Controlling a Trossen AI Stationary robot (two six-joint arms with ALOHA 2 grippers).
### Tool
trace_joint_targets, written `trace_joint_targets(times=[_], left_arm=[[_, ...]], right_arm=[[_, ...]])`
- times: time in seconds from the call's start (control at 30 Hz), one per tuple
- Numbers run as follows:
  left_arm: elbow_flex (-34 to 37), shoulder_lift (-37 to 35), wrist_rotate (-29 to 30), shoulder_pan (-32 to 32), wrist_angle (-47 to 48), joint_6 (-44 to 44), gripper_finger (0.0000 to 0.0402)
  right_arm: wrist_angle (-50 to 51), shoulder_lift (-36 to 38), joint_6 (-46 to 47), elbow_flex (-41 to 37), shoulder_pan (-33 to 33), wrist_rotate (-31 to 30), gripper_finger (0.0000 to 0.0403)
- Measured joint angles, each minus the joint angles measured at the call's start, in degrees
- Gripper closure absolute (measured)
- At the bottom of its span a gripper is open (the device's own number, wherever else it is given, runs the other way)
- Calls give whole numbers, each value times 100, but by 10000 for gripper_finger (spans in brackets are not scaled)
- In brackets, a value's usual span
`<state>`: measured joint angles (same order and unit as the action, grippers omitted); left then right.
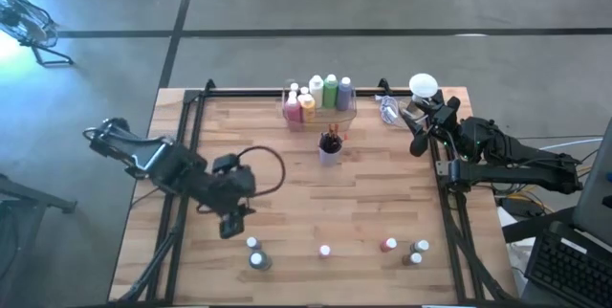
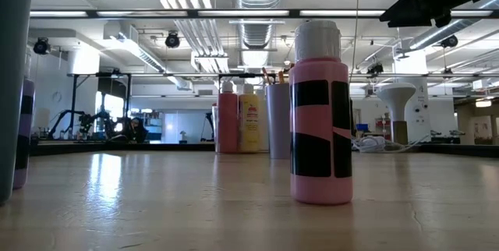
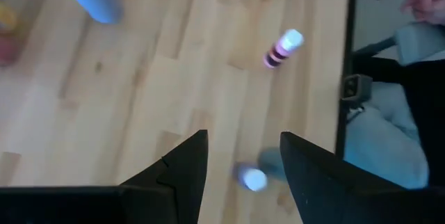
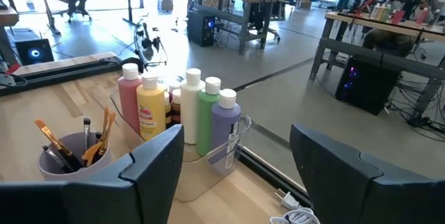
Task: Pick & Place Paint Supplies
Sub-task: Put the purple paint bottle into the transparent bin
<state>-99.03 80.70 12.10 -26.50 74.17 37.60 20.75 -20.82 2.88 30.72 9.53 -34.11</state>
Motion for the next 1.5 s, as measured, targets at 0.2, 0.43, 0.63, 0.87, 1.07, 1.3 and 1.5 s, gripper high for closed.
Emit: trace_joint_targets(times=[0.2,0.43,0.63,0.87,1.07,1.3,1.5], left_arm=[[848,-385,-177,-437,-415,446,216],[1621,-516,-213,-951,-768,745,219],[2143,-515,-225,-1334,-1599,907,220],[2754,-511,-452,-1595,-2611,890,220],[3178,-511,-474,-1633,-3067,839,220],[3540,-511,-490,-1637,-3463,642,220],[3563,-498,-448,-1637,-3519,503,221]], right_arm=[[0,0,-1,0,-1,0,123],[0,0,0,0,0,0,99],[0,0,-3,0,-1,0,80],[0,0,2,0,-1,0,57],[0,0,-3,0,-1,0,43],[0,0,4,0,1,0,51],[1,0,-3,0,1,0,70]])
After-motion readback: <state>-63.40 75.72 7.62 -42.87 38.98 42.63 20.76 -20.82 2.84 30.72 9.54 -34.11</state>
